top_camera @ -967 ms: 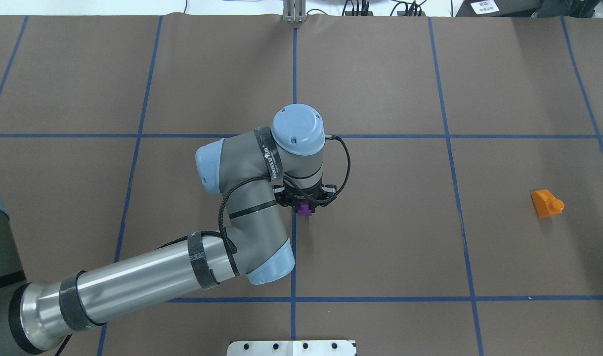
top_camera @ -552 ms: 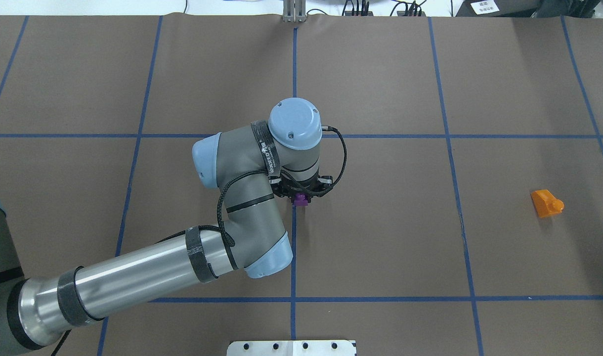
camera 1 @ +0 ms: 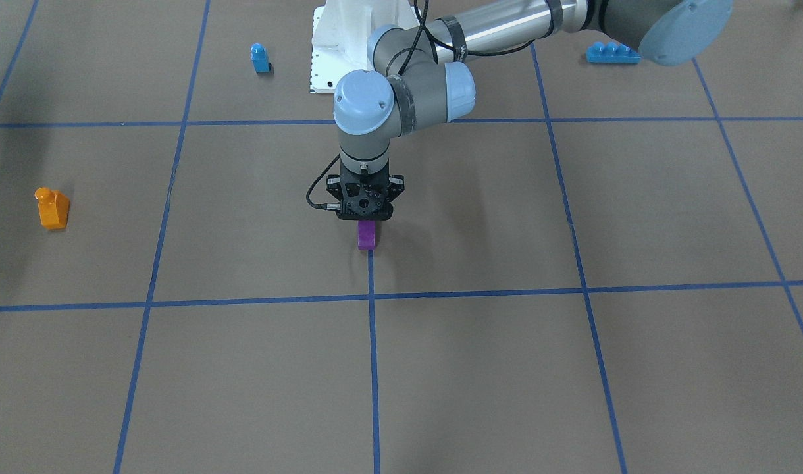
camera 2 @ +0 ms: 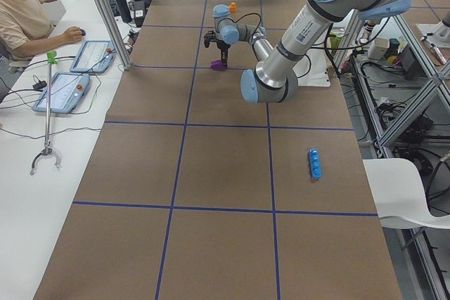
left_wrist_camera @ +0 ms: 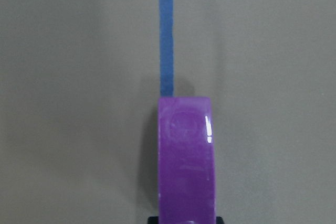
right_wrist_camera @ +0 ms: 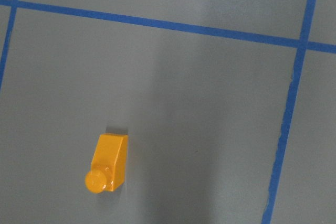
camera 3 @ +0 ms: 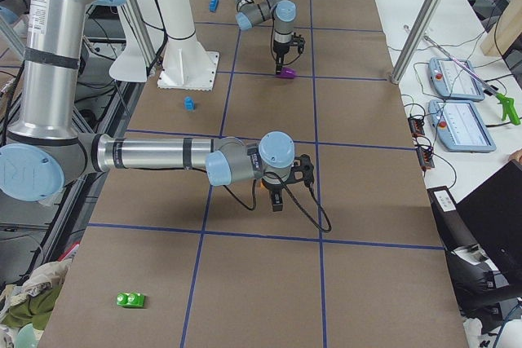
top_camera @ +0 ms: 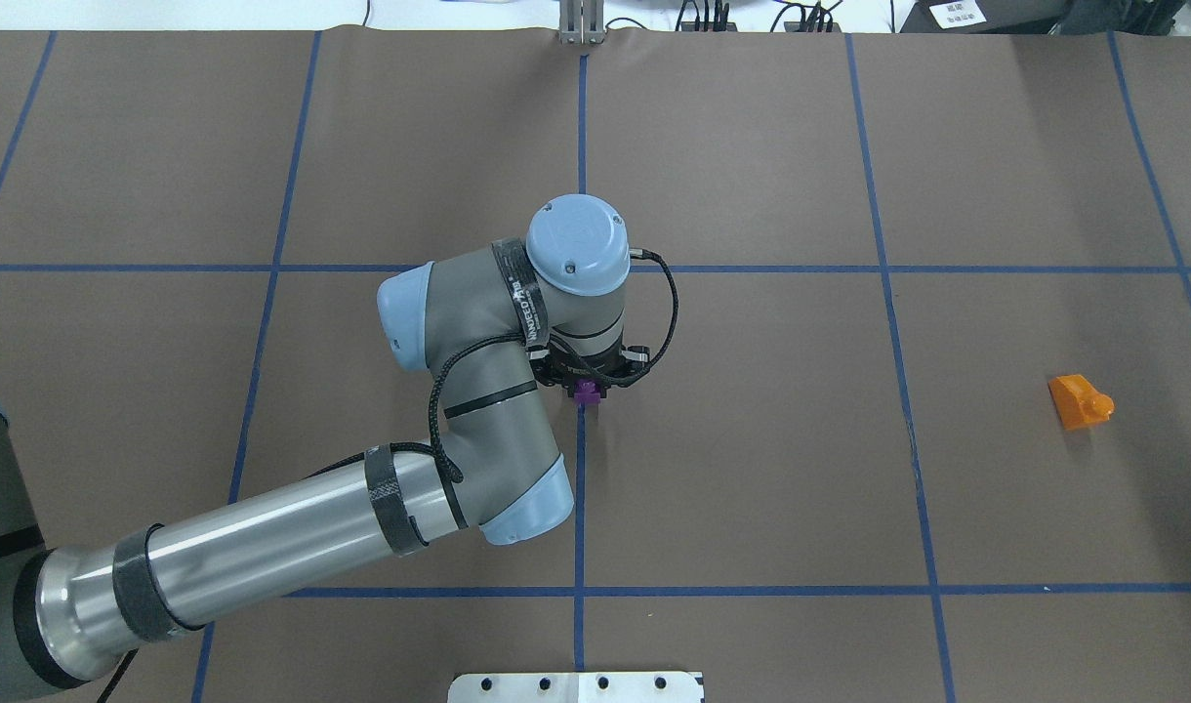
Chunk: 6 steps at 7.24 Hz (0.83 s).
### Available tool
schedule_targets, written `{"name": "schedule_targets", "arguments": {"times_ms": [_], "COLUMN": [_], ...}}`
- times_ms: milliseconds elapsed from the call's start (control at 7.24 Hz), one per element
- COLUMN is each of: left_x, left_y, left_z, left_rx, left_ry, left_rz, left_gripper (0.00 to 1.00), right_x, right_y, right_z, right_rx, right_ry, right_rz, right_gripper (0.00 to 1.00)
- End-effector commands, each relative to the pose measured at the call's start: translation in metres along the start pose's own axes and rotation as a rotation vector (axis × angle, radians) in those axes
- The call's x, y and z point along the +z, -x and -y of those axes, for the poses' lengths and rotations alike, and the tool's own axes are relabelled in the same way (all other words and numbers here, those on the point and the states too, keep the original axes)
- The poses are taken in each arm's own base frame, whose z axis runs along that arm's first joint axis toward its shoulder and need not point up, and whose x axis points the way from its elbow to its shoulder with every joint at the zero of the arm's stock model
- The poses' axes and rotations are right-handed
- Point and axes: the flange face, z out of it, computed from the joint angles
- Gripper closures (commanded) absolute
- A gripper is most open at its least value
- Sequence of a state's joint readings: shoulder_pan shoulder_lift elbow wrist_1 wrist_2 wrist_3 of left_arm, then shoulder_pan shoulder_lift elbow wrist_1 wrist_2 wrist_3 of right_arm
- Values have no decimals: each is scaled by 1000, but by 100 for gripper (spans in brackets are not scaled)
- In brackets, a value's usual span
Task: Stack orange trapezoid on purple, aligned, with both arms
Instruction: 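Carry the purple block with the left gripper to the table center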
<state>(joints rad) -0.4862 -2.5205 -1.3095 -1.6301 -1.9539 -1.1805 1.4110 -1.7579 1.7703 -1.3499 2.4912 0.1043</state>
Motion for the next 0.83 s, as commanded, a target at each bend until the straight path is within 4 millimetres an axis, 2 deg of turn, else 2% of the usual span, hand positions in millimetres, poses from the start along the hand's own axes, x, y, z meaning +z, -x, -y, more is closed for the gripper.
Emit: {"name": "schedule_targets", "arguments": {"times_ms": [0,138,276,552,691], "left_x": [1,2,2,0,-10], "left_y": [0,-1,-1,-1,-3], "left_z": [1,-1,-1,0,0], "left_rx": [18,11,9,-9,-39], "left_ry": [0,2,3,2,-4], "left_rz": [-1,-1,0,0,-15], "left_gripper": [100,100,30,29,1], "right_x": [1,1,2,1,1], "right_y": [1,1,0,1,2], "right_z": [0,0,0,0,0], "right_rx": [-2,-2,-1,-2,-4], "right_ry": [3,3,4,3,3], "right_rz": [1,1,1,1,1], "right_gripper": [0,0,0,0,0]}}
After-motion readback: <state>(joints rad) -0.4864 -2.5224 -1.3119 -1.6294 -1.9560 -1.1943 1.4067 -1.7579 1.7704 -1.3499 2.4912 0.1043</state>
